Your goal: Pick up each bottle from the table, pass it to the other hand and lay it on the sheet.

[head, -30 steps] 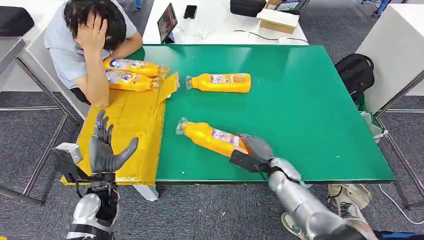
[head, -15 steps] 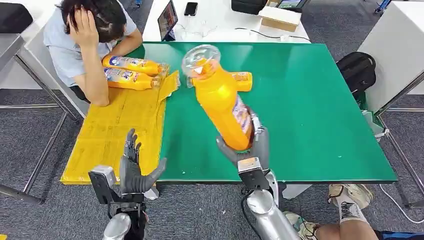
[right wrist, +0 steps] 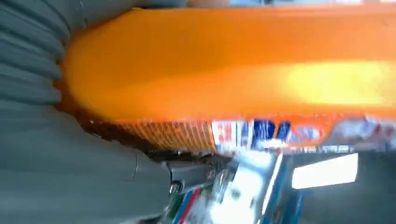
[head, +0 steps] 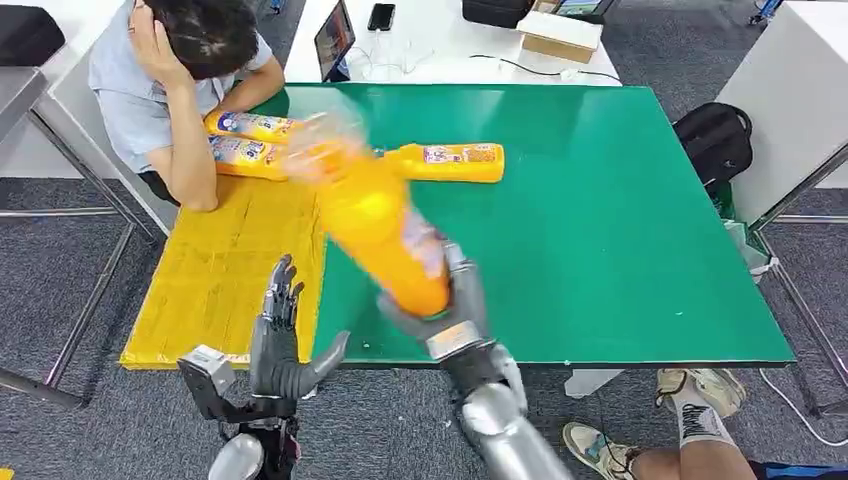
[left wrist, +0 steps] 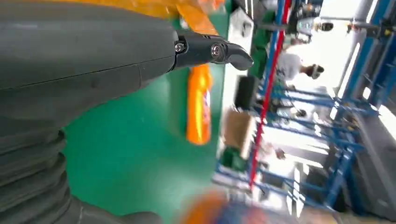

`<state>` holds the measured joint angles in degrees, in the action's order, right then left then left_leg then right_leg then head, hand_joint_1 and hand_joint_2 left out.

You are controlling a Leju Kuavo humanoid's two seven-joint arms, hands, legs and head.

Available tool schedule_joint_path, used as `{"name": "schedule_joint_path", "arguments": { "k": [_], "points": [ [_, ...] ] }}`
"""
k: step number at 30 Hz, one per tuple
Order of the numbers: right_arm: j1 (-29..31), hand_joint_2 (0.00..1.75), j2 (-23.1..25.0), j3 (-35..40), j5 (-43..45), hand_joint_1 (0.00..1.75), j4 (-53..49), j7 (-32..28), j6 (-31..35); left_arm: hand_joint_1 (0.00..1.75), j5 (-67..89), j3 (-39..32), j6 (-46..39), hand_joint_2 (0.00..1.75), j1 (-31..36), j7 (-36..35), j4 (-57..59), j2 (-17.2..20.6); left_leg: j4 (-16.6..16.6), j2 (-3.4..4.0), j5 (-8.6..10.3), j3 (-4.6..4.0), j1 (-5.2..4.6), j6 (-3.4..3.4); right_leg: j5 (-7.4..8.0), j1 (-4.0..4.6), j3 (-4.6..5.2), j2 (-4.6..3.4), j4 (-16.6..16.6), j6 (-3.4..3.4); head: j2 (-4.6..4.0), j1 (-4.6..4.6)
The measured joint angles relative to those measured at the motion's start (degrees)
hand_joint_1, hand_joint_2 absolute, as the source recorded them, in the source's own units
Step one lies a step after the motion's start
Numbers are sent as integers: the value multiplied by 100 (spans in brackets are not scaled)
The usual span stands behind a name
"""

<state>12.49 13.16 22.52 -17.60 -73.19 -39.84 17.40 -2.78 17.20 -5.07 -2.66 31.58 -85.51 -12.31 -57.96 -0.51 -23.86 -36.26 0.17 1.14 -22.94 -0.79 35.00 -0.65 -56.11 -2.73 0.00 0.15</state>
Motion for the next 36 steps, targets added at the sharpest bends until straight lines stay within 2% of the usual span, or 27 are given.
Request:
{"name": "schedule_joint_path", "arguments": {
  "k": [5,9,22,28,36],
  "points": [
    [260,175,223,695,-4,175,1020,9,306,0,-1187,-50,708,175,39,-599,-155,13,1,-8,4,-2,4,-2,-3,2,-2,1,-1,3,0,2],
    [446,175,260,910,35,175,1411,11,350,0,-1343,-57,773,175,-1,-682,-181,37,0,-5,5,-1,0,-2,0,-1,0,1,1,2,0,2],
    [497,175,286,1239,2,175,1811,11,356,0,-1361,-39,815,175,44,-699,-212,46,0,-5,3,-2,0,-2,0,0,2,1,0,3,0,0],
    [499,175,284,1278,20,175,1905,7,555,0,-1492,-6,955,175,29,-747,-214,79,0,-5,4,-2,0,-2,0,-1,1,1,0,2,0,0],
    [567,175,251,1280,-9,175,2176,26,352,0,-934,94,1177,175,6,-415,-354,267,0,-2,3,-2,0,-2,0,-1,2,1,0,2,0,2]
  ]
}}
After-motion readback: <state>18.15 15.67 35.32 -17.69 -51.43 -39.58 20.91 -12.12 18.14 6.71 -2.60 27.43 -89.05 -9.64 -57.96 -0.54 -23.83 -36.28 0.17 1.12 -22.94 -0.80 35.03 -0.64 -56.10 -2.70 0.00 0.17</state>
